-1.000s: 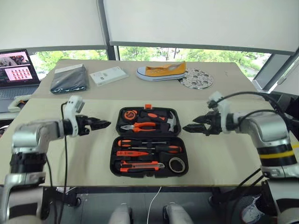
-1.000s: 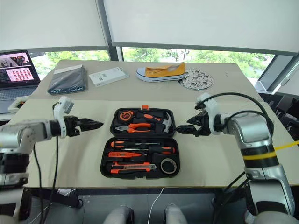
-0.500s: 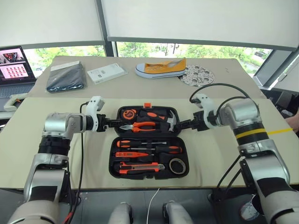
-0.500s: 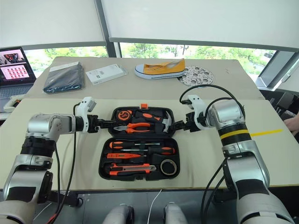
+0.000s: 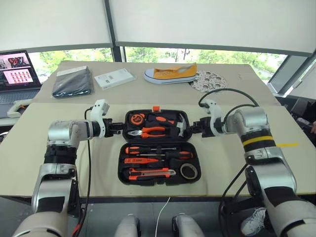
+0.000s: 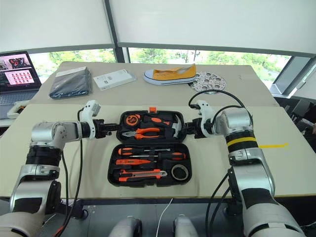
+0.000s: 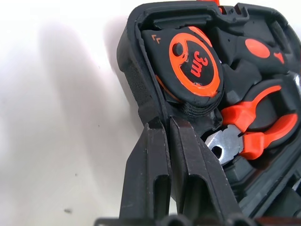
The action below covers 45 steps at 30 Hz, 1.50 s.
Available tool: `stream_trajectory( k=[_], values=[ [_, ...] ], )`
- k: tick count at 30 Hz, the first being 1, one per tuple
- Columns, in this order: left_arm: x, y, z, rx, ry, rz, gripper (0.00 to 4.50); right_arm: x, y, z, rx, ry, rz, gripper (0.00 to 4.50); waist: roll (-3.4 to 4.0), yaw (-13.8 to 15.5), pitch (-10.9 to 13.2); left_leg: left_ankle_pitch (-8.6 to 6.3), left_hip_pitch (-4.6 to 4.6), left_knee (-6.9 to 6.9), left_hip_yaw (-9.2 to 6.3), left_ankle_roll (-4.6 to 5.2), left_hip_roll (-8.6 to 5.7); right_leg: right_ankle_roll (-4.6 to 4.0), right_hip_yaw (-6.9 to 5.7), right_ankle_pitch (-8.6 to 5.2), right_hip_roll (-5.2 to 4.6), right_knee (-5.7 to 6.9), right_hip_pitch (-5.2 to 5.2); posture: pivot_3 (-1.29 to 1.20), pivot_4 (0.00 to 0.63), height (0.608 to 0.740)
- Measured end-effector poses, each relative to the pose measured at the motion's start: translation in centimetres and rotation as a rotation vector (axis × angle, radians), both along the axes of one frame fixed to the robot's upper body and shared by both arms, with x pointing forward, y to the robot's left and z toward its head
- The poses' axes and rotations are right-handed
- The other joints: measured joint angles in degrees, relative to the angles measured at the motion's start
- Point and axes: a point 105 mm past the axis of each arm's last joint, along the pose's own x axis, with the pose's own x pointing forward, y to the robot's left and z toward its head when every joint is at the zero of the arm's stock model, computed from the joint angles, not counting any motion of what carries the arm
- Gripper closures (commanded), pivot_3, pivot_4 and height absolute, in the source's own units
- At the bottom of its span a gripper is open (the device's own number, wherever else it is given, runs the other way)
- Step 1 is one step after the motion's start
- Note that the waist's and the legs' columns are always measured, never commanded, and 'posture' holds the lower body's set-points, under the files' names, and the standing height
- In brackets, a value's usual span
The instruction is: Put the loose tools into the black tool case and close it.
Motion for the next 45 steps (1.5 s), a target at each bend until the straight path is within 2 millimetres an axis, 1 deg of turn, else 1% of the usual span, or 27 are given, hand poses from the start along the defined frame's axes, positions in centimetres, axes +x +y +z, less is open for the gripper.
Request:
stream_trajectory(
  k=[5,8,11,13,15,16,19,21,22,23,24,25,26,27,29,30,33,34,35,36,37,38,39,40,43,44,45],
  values=[
    [-0.5,0.6,0.7,-0.053,-0.205,0.0,4.5,-0.5,-0.2,1.4,0.03,-0.264,0.067,4.4,0.0,-0.01,0.01,0.0,-0.17,-0.03,0.0,-0.02,0.0,-0.04,0.01,0.03,-0.01,-0.03,-0.15,0.0,0.15,0.74],
    [-0.8,0.9,0.9,0.031,-0.38,-0.022,4.5,-0.8,-0.3,2.4,0.078,-0.376,0.064,4.4,0.0,-0.01,0.01,0.0,-0.25,-0.02,0.01,-0.02,-0.01,-0.06,0.01,0.05,-0.02,-0.07,-0.21,0.0,0.15,0.74],
    [-1.7,0.7,1.1,0.101,-0.538,-0.074,4.5,-1.5,-0.7,2.5,0.081,-0.465,0.064,4.4,0.0,0.18,0.01,0.0,-0.27,-0.03,0.01,-0.01,0.0,-0.06,0.0,0.05,-0.03,-0.13,-0.19,0.0,0.15,0.74],
    [-3.0,0.4,1.1,0.143,-0.665,-0.124,4.5,-2.6,-1.4,1.7,0.013,-0.568,0.093,4.4,0.0,0.4,0.01,-0.04,-0.3,-0.05,0.02,0.04,-0.04,-0.04,-0.01,0.04,-0.09,-0.19,-0.18,0.0,0.15,0.74],
    [-4.1,0.0,1.3,0.181,-0.778,-0.164,4.5,-3.6,-1.8,0.7,-0.114,-0.684,0.156,4.4,0.0,0.38,0.01,-0.05,-0.34,-0.05,0.04,0.04,-0.11,0.03,0.01,0.05,-0.16,-0.25,-0.17,0.0,0.15,0.74],
    [-4.4,-0.1,1.2,0.198,-0.807,-0.174,4.5,-3.9,-1.9,0.7,-0.157,-0.735,0.183,4.4,0.01,0.34,0.01,-0.05,-0.32,-0.04,0.06,0.05,-0.11,0.04,0.03,0.05,-0.16,-0.27,-0.15,0.0,0.15,0.74],
    [-6.7,-0.1,0.7,0.261,-0.9,-0.234,4.5,-6.1,-2.4,0.4,-0.362,-0.955,0.327,4.4,0.01,0.45,0.0,-0.08,-0.12,-0.05,0.07,0.08,-0.12,0.1,0.03,0.02,-0.18,-0.32,0.05,0.0,0.15,0.74],
    [-7.9,0.0,0.0,0.312,-0.916,-0.289,3.8,-7.1,-2.8,-0.3,-0.466,-1.042,0.406,4.5,0.01,0.54,0.0,-0.07,0.14,-0.04,0.09,0.08,-0.12,0.12,0.03,0.01,-0.18,-0.31,0.3,0.0,0.15,0.74],
    [-8.4,0.2,-0.7,0.339,-0.898,-0.315,3.6,-7.6,-3.0,-0.7,-0.509,-1.077,0.432,4.5,0.04,0.56,-0.02,-0.07,0.32,-0.04,0.09,0.08,-0.11,0.15,0.03,-0.03,-0.18,-0.34,0.49,0.0,0.15,0.74],
    [-9.0,0.8,-1.7,0.368,-0.866,-0.328,3.18,-7.9,-3.3,-1.0,-0.541,-1.098,0.445,4.11,0.05,0.51,-0.02,-0.07,0.58,-0.04,0.13,0.08,-0.1,0.44,0.04,-0.27,-0.18,-0.36,0.72,0.0,0.15,0.74],
    [-9.7,1.5,-3.0,0.39,-0.819,-0.33,2.82,-8.5,-3.9,-1.5,-0.569,-1.112,0.454,3.72,0.05,0.55,-0.02,-0.07,0.7,-0.04,0.13,0.08,-0.08,0.44,0.03,-0.34,-0.18,-0.38,0.84,0.0,0.15,0.74],
    [-10.4,2.3,-4.4,0.414,-0.772,-0.325,2.52,-9.1,-4.6,-2.2,-0.602,-1.113,0.473,3.55,0.03,0.7,-0.02,-0.07,0.79,-0.04,0.15,0.08,-0.04,0.14,0.03,-0.54,-0.19,-0.39,0.89,0.0,0.15,0.74],
    [-10.7,2.7,-4.9,0.421,-0.754,-0.321,2.16,-9.4,-5.1,-2.8,-0.622,-1.094,0.484,3.2,-0.01,0.78,-0.01,-0.07,0.81,-0.04,0.15,0.08,-0.01,0.09,0.03,-0.57,-0.19,-0.39,0.91,0.0,0.15,0.74],
    [-11.0,3.5,-5.6,0.437,-0.722,-0.295,1.79,-9.9,-5.9,-4.1,-0.646,-1.055,0.491,2.86,-0.07,0.9,0.01,-0.07,0.81,-0.04,0.18,0.08,0.03,0.04,0.02,-0.57,-0.18,-0.38,0.89,0.0,0.15,0.74],
    [-11.1,4.5,-5.9,0.459,-0.696,-0.253,1.23,-10.5,-6.5,-5.3,-0.658,-1.017,0.487,2.79,-0.07,0.82,0.01,-0.06,0.83,-0.04,0.28,0.07,0.09,-0.02,0.03,-0.53,-0.17,-0.31,0.84,0.0,0.15,0.74],
    [-10.9,5.2,-5.6,0.472,-0.691,-0.217,1.23,-10.6,-6.9,-5.4,-0.659,-1.008,0.466,2.79,-0.07,0.67,0.01,-0.06,0.87,-0.04,0.32,0.07,0.12,-0.02,0.06,-0.52,-0.16,-0.24,0.83,0.0,0.15,0.74],
    [-10.4,6.7,-5.2,0.498,-0.656,-0.152,1.23,-10.5,-8.6,-4.4,-0.655,-1.013,0.372,2.79,-0.06,0.3,0.0,-0.06,1.03,-0.04,0.35,0.07,0.16,-0.02,0.07,-0.53,-0.12,-0.16,0.91,0.0,0.15,0.74],
    [-10.0,6.8,-5.1,0.492,-0.642,-0.136,1.18,-10.9,-9.2,-4.2,-0.634,-0.991,0.345,3.33,-0.06,0.3,0.0,-0.06,1.03,-0.04,0.36,0.07,0.17,0.02,0.06,-0.51,-0.11,-0.15,0.91,0.0,0.15,0.74],
    [-9.7,7.0,-5.1,0.478,-0.625,-0.119,1.44,-11.4,-9.7,-4.2,-0.602,-0.962,0.331,3.54,-0.07,0.39,0.0,-0.06,1.03,-0.04,0.36,0.07,0.2,0.15,0.05,-0.44,-0.09,-0.15,0.92,0.0,0.15,0.74],
    [-9.6,7.1,-5.1,0.472,-0.617,-0.113,1.69,-11.6,-9.8,-4.2,-0.586,-0.949,0.327,3.98,-0.08,0.3,0.0,-0.07,1.03,-0.04,0.38,0.07,0.24,0.25,0.06,-0.38,-0.06,-0.17,0.92,0.0,0.15,0.74],
    [-8.8,6.4,-4.8,0.446,-0.606,-0.125,1.77,-13.1,-9.6,-4.5,-0.497,-0.877,0.338,4.12,-0.07,0.48,0.0,-0.06,0.93,-0.05,0.36,0.07,0.23,0.26,0.05,-0.39,-0.06,-0.15,0.88,0.0,0.15,0.74],
    [-8.2,5.9,-4.4,0.429,-0.607,-0.132,2.15,-14.1,-9.0,-4.8,-0.445,-0.828,0.373,4.5,-0.07,0.87,0.0,-0.07,0.96,-0.06,0.36,0.07,0.25,0.27,0.04,-0.41,-0.03,-0.13,0.89,0.0,0.15,0.74],
    [-7.5,5.2,-3.7,0.409,-0.615,-0.146,2.58,-15.1,-8.2,-5.0,-0.394,-0.779,0.414,4.5,-0.08,0.96,0.0,-0.06,0.94,-0.06,0.36,0.07,0.26,0.27,0.05,-0.4,-0.02,-0.15,0.9,0.0,0.15,0.74],
    [-7.0,4.6,-3.2,0.394,-0.63,-0.159,2.87,-15.7,-7.7,-5.1,-0.362,-0.747,0.442,4.5,-0.07,1.01,0.0,-0.06,0.94,-0.05,0.38,0.07,0.25,0.29,0.05,-0.39,-0.03,-0.15,0.9,0.0,0.15,0.74],
    [-5.3,1.7,-1.4,0.349,-0.675,-0.249,4.11,-18.2,-6.1,-5.8,-0.269,-0.588,0.539,4.5,-0.11,1.05,-0.03,-0.06,0.99,-0.04,0.42,0.07,0.22,0.33,0.07,-0.36,-0.05,-0.2,0.94,0.0,0.15,0.74],
    [-4.9,1.0,-1.3,0.342,-0.677,-0.279,4.39,-18.8,-5.8,-6.2,-0.253,-0.546,0.553,4.5,-0.12,1.04,-0.03,-0.07,0.99,-0.04,0.42,0.07,0.22,0.33,0.07,-0.37,-0.04,-0.2,0.93,0.0,0.15,0.74],
    [-4.4,0.3,-1.3,0.339,-0.668,-0.31,4.47,-19.2,-5.4,-6.5,-0.228,-0.515,0.554,4.5,-0.13,0.99,-0.03,-0.07,0.98,-0.04,0.42,0.07,0.23,0.32,0.07,-0.37,-0.01,-0.19,0.9,0.0,0.15,0.74]
  ],
)
